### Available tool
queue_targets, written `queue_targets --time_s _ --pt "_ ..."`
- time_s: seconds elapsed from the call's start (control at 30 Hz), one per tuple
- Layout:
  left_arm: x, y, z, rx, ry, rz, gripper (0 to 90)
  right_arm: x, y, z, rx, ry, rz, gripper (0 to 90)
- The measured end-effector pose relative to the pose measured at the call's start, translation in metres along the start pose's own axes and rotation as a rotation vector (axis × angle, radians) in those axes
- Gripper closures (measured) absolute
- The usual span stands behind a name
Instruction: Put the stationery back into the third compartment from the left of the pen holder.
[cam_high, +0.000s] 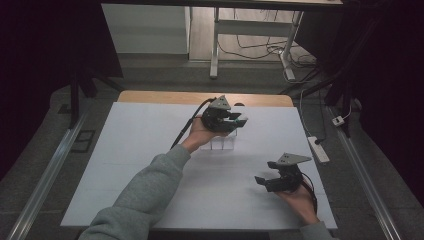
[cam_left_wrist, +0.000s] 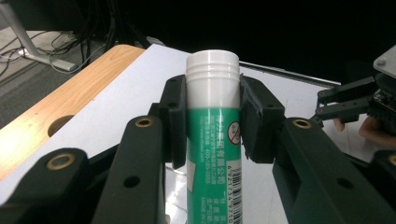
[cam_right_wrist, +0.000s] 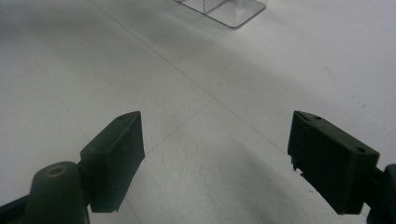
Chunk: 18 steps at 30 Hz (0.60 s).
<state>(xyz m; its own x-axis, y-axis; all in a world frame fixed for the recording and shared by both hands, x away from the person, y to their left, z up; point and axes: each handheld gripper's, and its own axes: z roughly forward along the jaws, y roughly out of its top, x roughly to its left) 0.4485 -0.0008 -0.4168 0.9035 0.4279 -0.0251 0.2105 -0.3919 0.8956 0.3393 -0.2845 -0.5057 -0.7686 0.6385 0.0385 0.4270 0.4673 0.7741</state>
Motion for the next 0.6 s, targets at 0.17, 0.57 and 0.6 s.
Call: queue_targets --time_s 0.17,0.57,0.6 --pt "0.003 0.001 0.006 0.007 0.009 -0.003 63.9 0.0 0.0 0.0 0.002 0.003 -0.004 18.4" --pt "0.017 -0.006 0.02 -0.003 0.023 -0.055 63.9 0.0 -0.001 0.001 0.008 0.002 -0.003 18.5" --pt "0.017 -0.006 0.021 -0.003 0.028 -0.049 63.9 0.0 -0.001 0.001 0.009 0.003 -0.003 18.5"
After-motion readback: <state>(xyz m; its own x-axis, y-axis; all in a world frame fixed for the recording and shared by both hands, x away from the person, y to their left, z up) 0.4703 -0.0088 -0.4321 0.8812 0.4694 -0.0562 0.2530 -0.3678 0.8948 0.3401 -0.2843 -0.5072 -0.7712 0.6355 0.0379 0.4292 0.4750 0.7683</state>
